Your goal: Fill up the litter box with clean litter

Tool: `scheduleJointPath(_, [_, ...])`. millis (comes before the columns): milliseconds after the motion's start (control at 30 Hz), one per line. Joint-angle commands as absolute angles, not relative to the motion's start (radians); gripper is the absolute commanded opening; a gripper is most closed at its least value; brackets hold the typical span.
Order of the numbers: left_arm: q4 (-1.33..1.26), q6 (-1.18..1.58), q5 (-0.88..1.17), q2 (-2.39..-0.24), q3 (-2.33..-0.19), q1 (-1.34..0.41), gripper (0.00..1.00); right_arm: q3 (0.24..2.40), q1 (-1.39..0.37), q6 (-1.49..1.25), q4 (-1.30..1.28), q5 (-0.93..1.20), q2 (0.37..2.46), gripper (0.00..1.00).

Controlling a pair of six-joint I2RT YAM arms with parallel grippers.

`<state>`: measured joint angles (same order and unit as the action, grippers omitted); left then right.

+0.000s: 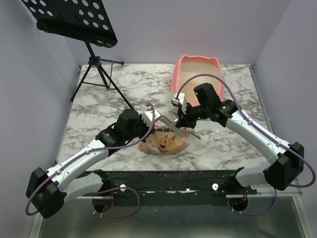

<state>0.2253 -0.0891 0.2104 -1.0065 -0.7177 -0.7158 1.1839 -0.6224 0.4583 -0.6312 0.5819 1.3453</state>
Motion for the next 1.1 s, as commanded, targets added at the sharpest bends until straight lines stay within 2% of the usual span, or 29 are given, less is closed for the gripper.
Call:
scheduleJointPath(0, [0.181,-0.049,0.094,-0.951,-0.741,-0.7,0.0,1.255,-0.637,0.538,-0.828,0.447,1.388,0.0])
scheduleJointPath(333, [0.187,-0.025,0.094,-0.933,-0.744,-0.701,0.0,1.351,-0.704,0.656,-0.996,0.37,1.46,0.0])
scheduleJointPath(633, [0.193,-0.026,0.077,-0.933,-0.744,-0.701,0.0,1.284,-0.776,0.707,-0.965,0.316,1.457,0.0])
scheduleJointPath(1000, [0.181,-0.026,0.08,-0.927,-0.741,-0.701,0.0,1.256,-0.792,0.588,-0.841,0.241,1.529,0.0])
scheduleJointPath(1067, [0.179,-0.026,0.086,-0.928,-0.739,-0.701,0.0,1.252,-0.792,0.559,-0.824,0.245,1.549,0.05])
